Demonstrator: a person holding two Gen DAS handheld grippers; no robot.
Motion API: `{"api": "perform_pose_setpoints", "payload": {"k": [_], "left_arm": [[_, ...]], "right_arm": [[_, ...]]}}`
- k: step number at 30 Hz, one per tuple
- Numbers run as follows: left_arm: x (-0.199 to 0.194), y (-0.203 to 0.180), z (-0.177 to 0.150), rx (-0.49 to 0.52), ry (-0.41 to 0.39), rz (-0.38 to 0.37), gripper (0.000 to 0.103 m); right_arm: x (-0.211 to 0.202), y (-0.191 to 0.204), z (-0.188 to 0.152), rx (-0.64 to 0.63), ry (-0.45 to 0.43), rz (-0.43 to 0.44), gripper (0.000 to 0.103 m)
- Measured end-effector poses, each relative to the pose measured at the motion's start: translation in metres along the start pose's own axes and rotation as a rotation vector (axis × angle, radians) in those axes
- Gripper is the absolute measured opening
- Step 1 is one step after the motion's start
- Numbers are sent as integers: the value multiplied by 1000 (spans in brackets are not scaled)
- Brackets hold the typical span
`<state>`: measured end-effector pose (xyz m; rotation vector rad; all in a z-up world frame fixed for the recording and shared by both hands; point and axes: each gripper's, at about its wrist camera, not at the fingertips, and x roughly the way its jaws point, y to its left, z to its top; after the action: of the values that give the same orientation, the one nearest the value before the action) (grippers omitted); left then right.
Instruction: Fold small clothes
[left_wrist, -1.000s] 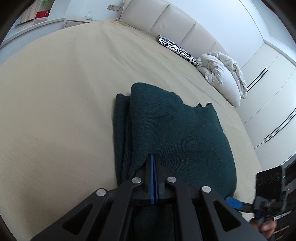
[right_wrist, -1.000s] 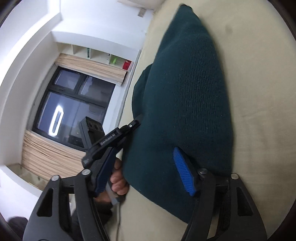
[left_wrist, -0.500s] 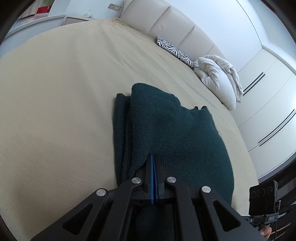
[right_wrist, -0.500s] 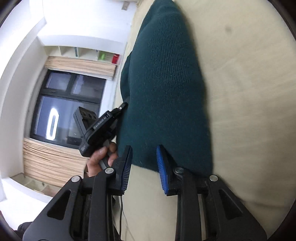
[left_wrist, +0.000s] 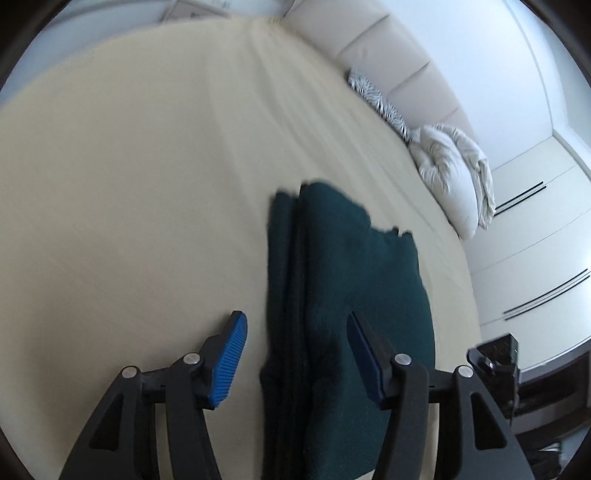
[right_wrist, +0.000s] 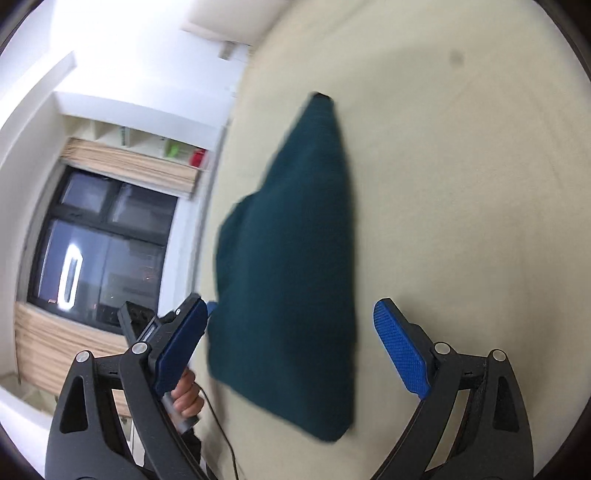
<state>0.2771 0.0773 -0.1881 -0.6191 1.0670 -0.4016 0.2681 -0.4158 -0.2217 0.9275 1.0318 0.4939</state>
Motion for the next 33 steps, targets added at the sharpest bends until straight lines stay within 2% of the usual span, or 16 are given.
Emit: {"api": "perform_pose_setpoints", "payload": {"k": [2,6,10,12,14,18,20,23,27,33], "left_arm": [[11,-2,1,1,31,22,60],[20,-4,11,-45,63,8,58],[35,-4,19,-72,107,15,44],[38,0,21,-94,120,7,40],[38,3,22,-113,127,-11,36],[36,-1,18,-100,122,-8,26],[32,-7,16,-76,107,19,24],[17,-21,9,-48,80,38,23],[-9,-48,-9,15,58,47,22],[-59,-95,-67,131,36,48,23]], "right_arm": [[28,4,7,24,33,-20,93],[42,9,16,22,56,-23,93],[55,20,22,-3,88,-79,91],[59,28,22,-31,99,-125,83],[62,30,22,-55,104,-176,67],[57,40,15,-117,84,-252,53],[51,53,12,-162,62,-292,45],[39,73,2,-229,25,-329,40],[5,96,-15,-279,-2,-309,39],[-58,108,-69,-288,-15,-250,39]]}}
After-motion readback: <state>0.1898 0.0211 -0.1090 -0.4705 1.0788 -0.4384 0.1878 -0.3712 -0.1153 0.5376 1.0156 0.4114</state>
